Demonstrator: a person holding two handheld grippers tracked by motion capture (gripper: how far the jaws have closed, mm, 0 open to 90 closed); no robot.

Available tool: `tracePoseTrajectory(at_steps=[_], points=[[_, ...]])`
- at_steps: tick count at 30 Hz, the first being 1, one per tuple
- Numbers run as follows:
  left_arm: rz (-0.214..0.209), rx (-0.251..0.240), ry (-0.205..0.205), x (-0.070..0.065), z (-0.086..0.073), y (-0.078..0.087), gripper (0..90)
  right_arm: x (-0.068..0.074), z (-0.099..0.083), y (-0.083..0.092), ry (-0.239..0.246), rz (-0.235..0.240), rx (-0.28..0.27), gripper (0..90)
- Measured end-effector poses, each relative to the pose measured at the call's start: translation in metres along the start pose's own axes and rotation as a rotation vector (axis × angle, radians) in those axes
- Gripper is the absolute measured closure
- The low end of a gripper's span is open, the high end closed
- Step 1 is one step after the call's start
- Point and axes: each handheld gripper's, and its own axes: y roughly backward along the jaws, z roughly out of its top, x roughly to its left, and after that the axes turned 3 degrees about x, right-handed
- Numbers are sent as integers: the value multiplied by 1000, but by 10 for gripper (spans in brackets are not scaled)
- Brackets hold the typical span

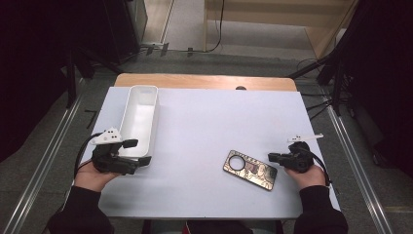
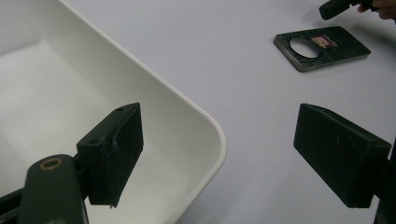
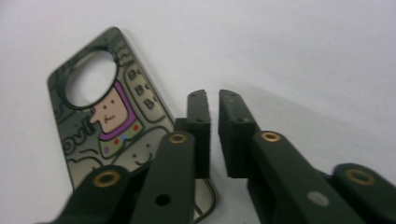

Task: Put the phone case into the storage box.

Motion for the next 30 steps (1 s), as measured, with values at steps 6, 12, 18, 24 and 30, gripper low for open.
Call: tracePoseTrajectory(at_steps=[6,12,18,24,30], points=[[-1,2,1,0,0,-1,154,8,7,11,11,55,-89,591],[2,-2,2,1,-1,-1,154,18,8,17,22,85,-119,438],[0,-5,3,0,-1,0,154,30,11,23,75,104,-145,315],[-5,-9,2,-1,-1,0,154,43,13,31,134,118,-168,272],[-5,-10,2,-2,-2,1,153,59,15,35,188,145,-195,217]])
